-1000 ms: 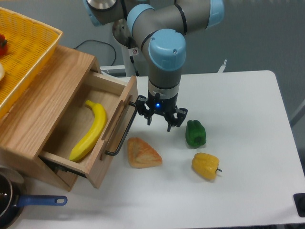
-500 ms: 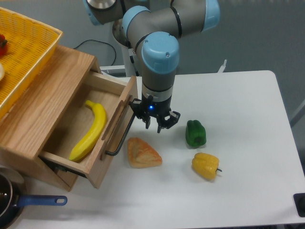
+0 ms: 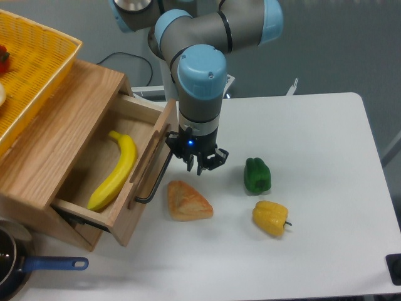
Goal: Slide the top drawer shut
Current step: 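Push the drawer front with the gripper into the cabinet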
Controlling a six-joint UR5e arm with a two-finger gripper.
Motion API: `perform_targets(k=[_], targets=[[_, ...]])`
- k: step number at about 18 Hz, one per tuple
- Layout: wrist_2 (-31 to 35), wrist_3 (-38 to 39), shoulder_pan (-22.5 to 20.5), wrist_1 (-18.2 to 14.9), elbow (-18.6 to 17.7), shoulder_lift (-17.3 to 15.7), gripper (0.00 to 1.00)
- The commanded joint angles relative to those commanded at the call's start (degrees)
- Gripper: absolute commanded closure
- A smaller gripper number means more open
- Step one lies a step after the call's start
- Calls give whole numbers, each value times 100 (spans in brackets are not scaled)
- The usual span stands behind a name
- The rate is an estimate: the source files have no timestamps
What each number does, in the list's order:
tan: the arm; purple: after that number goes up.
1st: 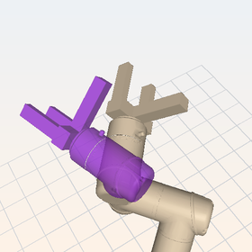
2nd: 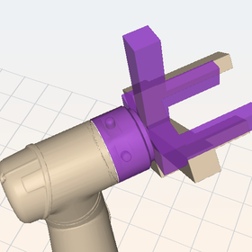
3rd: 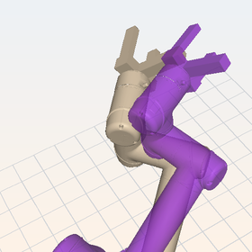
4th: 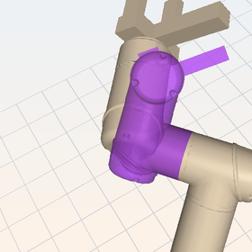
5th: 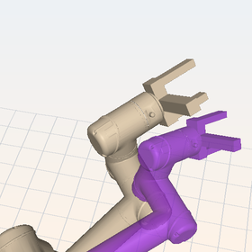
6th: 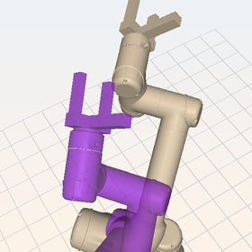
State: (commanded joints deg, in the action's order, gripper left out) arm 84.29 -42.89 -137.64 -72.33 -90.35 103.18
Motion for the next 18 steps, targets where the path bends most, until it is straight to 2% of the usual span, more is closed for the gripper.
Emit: perform_targets(k=[1, 11, 18], targets=[[0, 9, 0, 0, 0, 0, 56], [26, 316, 465, -9, -26, -35, 52], [35, 457, 598, 0, -26, -53, 51]])
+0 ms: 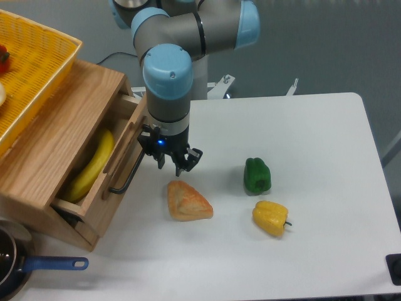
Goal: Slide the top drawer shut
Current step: 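Push the drawer front with the gripper into the cabinet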
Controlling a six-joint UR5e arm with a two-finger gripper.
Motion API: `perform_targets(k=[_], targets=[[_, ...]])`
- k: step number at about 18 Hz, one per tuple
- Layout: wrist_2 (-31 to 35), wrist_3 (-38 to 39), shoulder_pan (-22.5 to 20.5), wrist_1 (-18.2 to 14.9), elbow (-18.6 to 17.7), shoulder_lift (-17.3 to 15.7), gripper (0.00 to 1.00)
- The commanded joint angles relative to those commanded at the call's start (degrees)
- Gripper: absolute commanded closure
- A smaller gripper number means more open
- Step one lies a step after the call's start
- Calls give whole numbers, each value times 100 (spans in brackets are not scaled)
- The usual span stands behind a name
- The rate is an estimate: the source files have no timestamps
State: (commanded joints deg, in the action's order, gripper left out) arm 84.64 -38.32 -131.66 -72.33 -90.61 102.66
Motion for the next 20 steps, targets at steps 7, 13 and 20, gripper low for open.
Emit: perform_targets(k=[7, 13, 20], targets=[[9, 61, 114, -9, -18, 0, 48], [9, 88, 237, -9, -26, 0, 46], [18, 88, 307, -18, -35, -9, 40]])
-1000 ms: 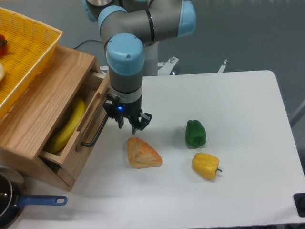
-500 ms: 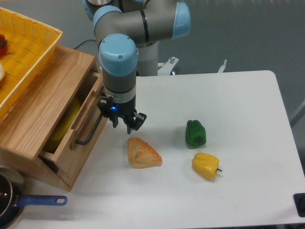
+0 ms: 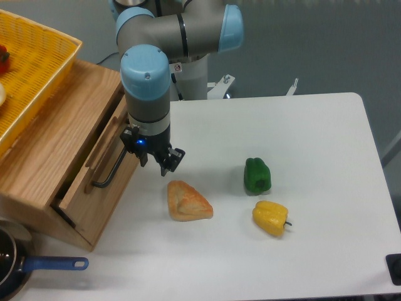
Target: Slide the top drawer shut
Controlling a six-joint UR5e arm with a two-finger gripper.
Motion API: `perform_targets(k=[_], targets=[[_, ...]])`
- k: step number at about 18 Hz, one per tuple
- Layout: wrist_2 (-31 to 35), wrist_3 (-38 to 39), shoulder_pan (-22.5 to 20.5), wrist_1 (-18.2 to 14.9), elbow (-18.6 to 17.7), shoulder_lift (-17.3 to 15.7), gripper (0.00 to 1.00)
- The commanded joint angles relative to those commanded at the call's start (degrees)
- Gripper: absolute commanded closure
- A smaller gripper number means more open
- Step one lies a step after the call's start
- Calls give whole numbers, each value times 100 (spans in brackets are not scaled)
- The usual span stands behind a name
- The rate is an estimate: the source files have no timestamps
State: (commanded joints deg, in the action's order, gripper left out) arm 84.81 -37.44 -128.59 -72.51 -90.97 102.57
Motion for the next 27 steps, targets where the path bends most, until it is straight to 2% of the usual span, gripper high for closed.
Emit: perform_targets(k=[16, 22, 24, 25, 26, 27], targets=[[0, -35, 18, 9, -18, -26, 32], [-18, -149, -377, 61, 105, 0, 30], [-26, -289, -518, 62, 105, -9, 22], [-26, -316, -553, 70, 105, -9, 5], [-26, -308, -571, 79, 114, -9, 0], [-26, -308, -588, 79, 158, 0, 0]])
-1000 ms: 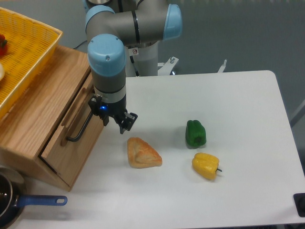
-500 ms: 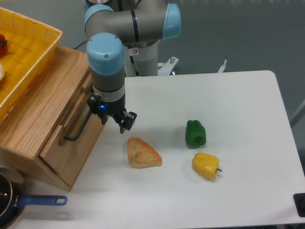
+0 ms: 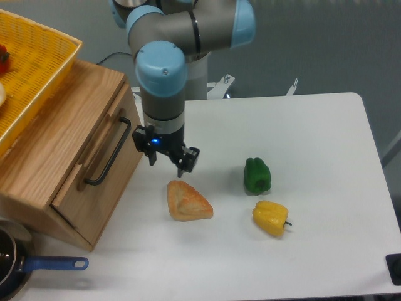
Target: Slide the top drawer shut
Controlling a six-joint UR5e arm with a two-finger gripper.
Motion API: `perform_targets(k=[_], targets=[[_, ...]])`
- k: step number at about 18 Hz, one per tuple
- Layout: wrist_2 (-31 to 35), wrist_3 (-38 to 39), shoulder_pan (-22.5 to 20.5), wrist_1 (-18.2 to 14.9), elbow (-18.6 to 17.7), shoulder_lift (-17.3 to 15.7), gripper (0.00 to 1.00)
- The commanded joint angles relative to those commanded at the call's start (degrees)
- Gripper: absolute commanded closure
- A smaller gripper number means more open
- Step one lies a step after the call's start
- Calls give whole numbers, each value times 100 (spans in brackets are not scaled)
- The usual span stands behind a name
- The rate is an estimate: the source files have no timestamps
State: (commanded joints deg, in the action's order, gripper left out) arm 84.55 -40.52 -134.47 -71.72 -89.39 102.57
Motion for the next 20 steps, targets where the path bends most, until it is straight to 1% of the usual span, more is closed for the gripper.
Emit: perform_targets(k=[2, 4, 8, 13, 16, 17, 19, 20], targets=[[26, -9, -96, 35, 44, 9, 0], [105, -87, -324, 44, 141, 0, 0], [105, -1184, -755, 97, 159, -35, 0], [167, -2011, -1221, 79, 141, -44, 0], [403, -2783, -1493, 62, 36, -53, 0], [596, -3073, -1590, 44, -8, -70, 0], [843, -3749, -1766, 18, -52, -149, 0], [844, -4066, -1897, 9, -52, -202, 0]])
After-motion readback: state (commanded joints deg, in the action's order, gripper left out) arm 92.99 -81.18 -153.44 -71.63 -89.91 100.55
